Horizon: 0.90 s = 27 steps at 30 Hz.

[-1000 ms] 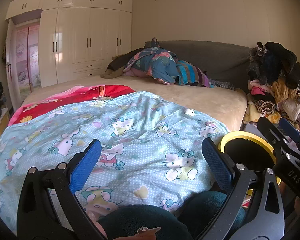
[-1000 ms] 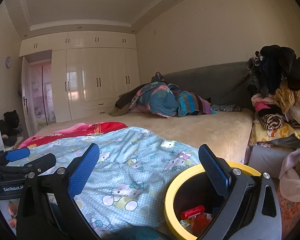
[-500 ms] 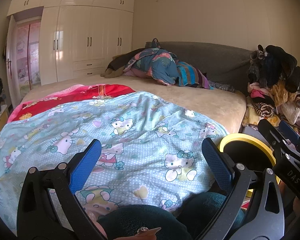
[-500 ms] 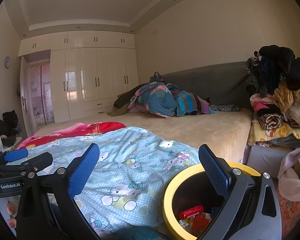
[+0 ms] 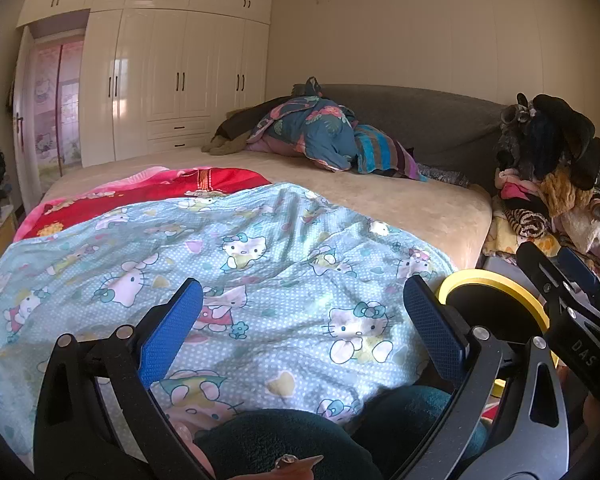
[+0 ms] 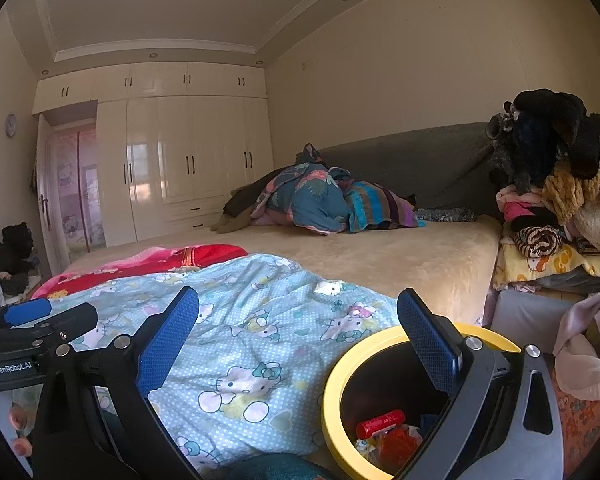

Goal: Collect trash

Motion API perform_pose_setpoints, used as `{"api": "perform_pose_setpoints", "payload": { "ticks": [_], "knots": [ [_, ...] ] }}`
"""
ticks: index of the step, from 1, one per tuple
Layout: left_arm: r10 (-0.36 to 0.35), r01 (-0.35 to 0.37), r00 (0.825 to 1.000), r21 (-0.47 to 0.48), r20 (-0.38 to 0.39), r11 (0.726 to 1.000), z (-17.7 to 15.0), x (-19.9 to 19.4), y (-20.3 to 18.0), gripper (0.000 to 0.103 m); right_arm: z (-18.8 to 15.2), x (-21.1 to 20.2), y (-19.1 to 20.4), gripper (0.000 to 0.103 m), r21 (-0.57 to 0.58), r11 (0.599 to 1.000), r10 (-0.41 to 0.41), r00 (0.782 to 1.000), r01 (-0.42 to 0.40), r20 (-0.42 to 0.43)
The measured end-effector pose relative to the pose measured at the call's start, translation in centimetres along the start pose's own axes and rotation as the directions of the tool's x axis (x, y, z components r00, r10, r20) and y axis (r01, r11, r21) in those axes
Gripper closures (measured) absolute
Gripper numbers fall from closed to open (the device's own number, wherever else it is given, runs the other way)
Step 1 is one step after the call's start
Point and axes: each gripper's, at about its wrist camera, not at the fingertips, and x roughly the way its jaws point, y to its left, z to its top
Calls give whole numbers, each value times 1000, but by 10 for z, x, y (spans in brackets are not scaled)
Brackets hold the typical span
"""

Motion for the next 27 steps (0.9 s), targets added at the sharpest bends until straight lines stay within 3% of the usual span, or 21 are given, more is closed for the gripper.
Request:
{"api": "perform_pose_setpoints", "payload": {
  "ticks": [27],
  "knots": [
    [-1, 1, 1000, -5, 1, 1000, -1, 0, 1, 11, 0, 0, -1, 6, 0, 1000, 1, 1000, -1, 0]
  ]
}}
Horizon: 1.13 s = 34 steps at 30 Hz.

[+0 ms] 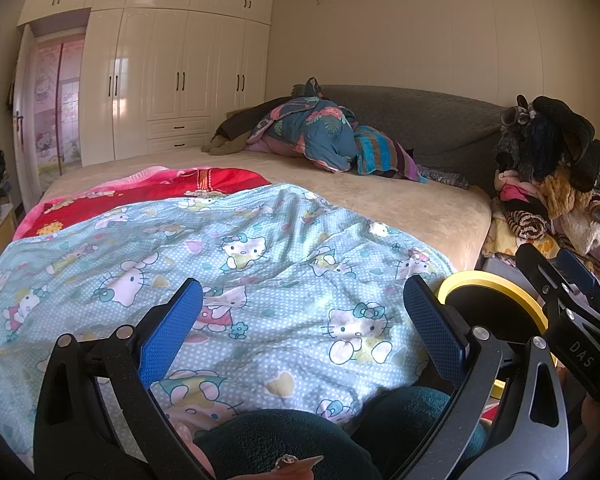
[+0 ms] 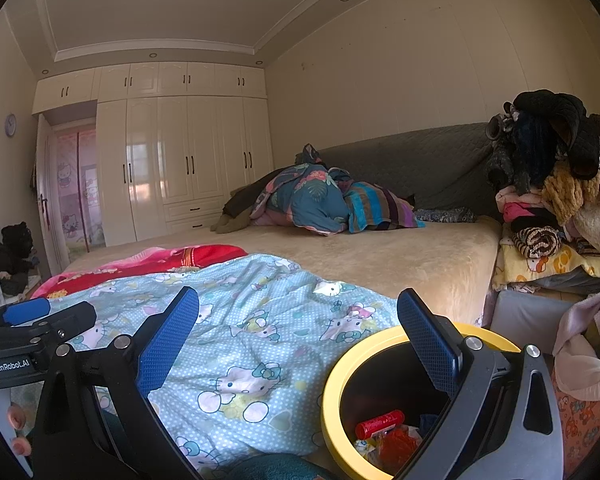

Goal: Collect trash

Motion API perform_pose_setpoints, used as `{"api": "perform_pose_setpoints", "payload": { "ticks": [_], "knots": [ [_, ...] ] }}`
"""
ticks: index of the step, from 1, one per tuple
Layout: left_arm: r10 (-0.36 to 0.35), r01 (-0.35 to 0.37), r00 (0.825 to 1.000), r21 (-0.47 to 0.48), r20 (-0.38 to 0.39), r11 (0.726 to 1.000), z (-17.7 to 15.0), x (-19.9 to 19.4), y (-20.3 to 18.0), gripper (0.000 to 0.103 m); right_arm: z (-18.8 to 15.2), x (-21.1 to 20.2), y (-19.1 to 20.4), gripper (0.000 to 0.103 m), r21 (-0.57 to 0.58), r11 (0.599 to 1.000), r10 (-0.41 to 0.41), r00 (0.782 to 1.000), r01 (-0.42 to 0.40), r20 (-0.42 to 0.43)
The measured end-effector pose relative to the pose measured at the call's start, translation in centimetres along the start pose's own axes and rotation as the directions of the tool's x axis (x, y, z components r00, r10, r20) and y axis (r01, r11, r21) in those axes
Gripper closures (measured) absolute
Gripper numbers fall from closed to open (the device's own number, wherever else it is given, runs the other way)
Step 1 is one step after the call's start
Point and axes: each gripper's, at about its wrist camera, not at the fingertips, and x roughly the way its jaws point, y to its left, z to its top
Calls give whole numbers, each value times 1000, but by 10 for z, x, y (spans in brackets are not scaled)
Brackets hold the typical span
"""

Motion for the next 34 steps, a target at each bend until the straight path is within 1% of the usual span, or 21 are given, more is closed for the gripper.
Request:
{"api": "perform_pose_setpoints", "payload": {
  "ticks": [10, 15, 17, 20, 22, 23, 24, 25, 26, 27, 28, 29, 30, 31, 32, 33, 34],
  "knots": [
    [-2, 2, 1000, -8, -4, 1000, 0, 0, 0, 11, 0, 0, 1, 6, 0, 1000, -1, 1000, 1, -1],
    [-7, 7, 1000, -32, -20, 999, 0, 3, -3, 11, 1, 0, 0, 6, 5, 1000, -2, 1000, 2, -3],
    [-8, 7, 1000, -51, -27, 999, 0, 4, -3, 11, 4, 1, 1, 6, 3, 1000, -1, 1000, 1, -8],
    [-9, 5, 999, -122, -32, 992, 1, 3, 9, 11, 17, 5, 14, 6, -4, 999, 33, 999, -33, 14],
    [20, -28, 999, -192, -44, 981, 3, 1, 28, 11, 29, 14, 35, 6, 12, 995, 99, 995, -99, 10],
    [56, -65, 997, -219, -48, 973, 5, 0, 43, 11, 36, 20, 52, 6, 13, 989, 149, 989, -149, -1],
    [122, -128, 992, -246, -40, 961, 7, -3, 61, 11, 40, 23, 66, 6, 9, 983, 186, 983, -186, -5],
    [170, -172, 985, -262, -32, 950, 9, -5, 76, 11, 44, 27, 84, 6, 3, 972, 235, 972, -235, -10],
    [243, -241, 970, -288, -28, 927, 9, -10, 99, 11, 48, 31, 103, 6, -2, 960, 281, 959, -281, -21],
    [320, -315, 947, -311, -37, 897, 9, -14, 124, 11, 50, 38, 130, 6, -11, 939, 344, 938, -345, -53],
    [376, -371, 925, -323, -49, 871, 7, -17, 143, 11, 50, 46, 156, 6, -13, 915, 400, 912, -403, -94],
    [438, -436, 896, -330, -73, 837, 3, -20, 165, 11, 48, 59, 189, 6, -1, 885, 459, 873, -465, -164],
    [512, -525, 849, -336, -132, 782, -5, -21, 195, 11, 45, 69, 211, 6, 15, 868, 487, 845, -496, -223],
    [545, -569, 820, -344, -173, 747, -11, -22, 215, 11, 38, 82, 239, 6, 32, 853, 505, 810, -520, -299],
    [574, -615, 787, -355, -226, 704, -21, -23, 239, 11, 26, 97, 276, 6, 27, 838, 513, 771, -545, -377],
    [591, -651, 758, -365, -276, 666, -31, -23, 259, 11, 16, 106, 300, 6, 3, 824, 514, 745, -567, -425],
    [589, -691, 723, -374, -361, 619, -49, -20, 286, 11, 0, 118, 328, 6, -24, 801, 514, 707, -598, -486]
  ]
}}
